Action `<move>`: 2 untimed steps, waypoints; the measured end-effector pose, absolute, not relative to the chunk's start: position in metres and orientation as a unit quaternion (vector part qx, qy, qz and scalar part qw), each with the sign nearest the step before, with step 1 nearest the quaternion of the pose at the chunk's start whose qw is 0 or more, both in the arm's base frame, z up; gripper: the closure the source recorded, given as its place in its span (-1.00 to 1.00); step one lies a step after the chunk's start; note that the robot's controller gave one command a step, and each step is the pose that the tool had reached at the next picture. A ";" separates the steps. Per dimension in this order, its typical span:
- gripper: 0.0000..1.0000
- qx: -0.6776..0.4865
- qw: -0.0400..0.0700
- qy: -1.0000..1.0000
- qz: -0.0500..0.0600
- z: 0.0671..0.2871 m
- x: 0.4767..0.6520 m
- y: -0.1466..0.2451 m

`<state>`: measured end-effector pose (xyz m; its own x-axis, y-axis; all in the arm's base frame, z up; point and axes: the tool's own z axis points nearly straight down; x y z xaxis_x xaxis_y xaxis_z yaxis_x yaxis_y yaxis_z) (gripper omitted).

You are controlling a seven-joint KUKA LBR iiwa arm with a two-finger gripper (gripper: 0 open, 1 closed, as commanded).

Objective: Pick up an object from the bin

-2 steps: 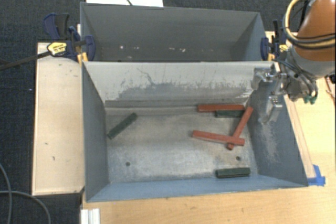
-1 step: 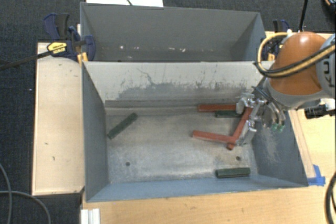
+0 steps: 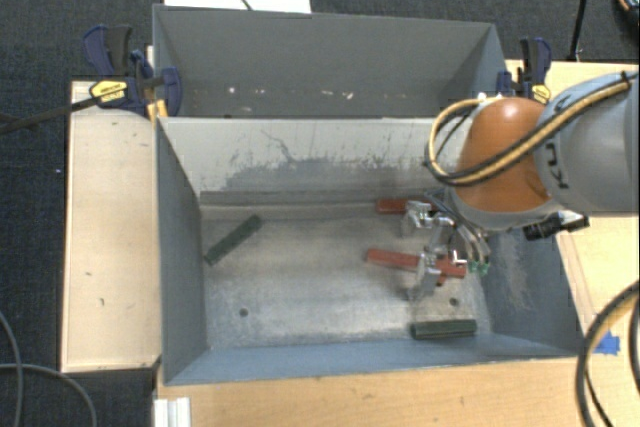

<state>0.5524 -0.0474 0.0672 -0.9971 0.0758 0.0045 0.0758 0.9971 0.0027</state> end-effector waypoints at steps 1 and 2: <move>1.00 -0.038 -0.001 -0.999 0.000 0.070 0.554 -0.050; 1.00 -0.037 -0.001 -0.999 0.000 0.070 0.554 -0.050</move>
Offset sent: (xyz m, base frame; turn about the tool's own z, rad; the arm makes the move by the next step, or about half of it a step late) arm 0.0000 0.0000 0.0000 0.0000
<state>0.5540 -0.0501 0.0704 -0.9972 0.0747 -0.0016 0.0747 0.9972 0.0003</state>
